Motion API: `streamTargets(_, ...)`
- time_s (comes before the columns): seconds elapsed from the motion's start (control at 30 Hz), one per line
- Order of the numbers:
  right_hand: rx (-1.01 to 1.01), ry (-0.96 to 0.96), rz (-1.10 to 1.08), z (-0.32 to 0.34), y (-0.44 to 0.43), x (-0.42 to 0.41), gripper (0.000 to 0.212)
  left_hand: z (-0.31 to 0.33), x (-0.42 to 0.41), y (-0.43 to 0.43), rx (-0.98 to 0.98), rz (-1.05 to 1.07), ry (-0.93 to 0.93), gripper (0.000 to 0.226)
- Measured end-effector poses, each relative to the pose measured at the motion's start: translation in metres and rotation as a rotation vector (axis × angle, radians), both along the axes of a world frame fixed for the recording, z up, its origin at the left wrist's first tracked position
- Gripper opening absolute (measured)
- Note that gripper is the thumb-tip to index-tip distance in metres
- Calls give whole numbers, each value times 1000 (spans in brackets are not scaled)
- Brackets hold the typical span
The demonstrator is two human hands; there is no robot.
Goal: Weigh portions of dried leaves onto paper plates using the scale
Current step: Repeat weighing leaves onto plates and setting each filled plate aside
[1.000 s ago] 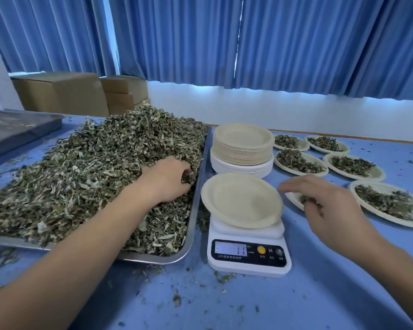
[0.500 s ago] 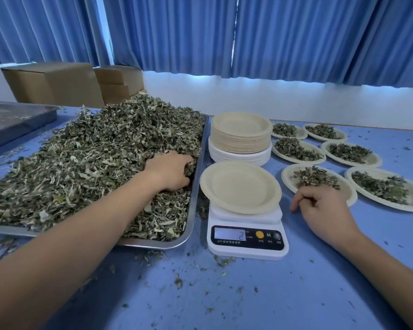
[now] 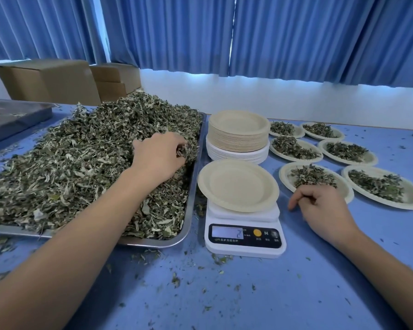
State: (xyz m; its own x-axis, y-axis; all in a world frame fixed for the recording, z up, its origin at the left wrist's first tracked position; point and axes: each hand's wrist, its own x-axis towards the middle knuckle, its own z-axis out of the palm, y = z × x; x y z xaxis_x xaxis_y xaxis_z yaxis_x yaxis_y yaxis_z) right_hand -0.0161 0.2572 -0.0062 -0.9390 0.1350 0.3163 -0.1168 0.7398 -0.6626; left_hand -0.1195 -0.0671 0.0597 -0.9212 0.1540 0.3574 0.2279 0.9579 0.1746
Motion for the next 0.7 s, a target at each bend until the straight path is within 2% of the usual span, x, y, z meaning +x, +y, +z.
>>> streamTargets(0.1,-7,4,7,0,0,-2,54,5,2,0,37,-15,1,12)
streamTargets(0.13,-4,3,10,0,0,-2,55,6,2,0,66,-19,-9,9)
streamTargets(0.23,-2,-1,21,0,2,-3,57,15,4,0,118,-27,-6,18)
streamTargets(0.3,10,1,32,0,2,-2,58,23,6,1,107,3,-26,6)
streamTargets(0.37,12,1,43,0,3,-3,59,30,9,2,59,66,-94,16)
streamTargets(0.43,13,-8,49,0,4,-3,60,35,9,2,20,86,-101,8)
streamTargets(0.5,16,-14,55,0,4,-3,60,39,11,2,27,87,-108,24)
streamTargets(0.6,12,-18,62,0,5,-3,59,45,12,8,24,83,-51,35)
streamTargets(0.7,5,-21,67,1,4,-3,59,47,9,15,21,78,-1,30)
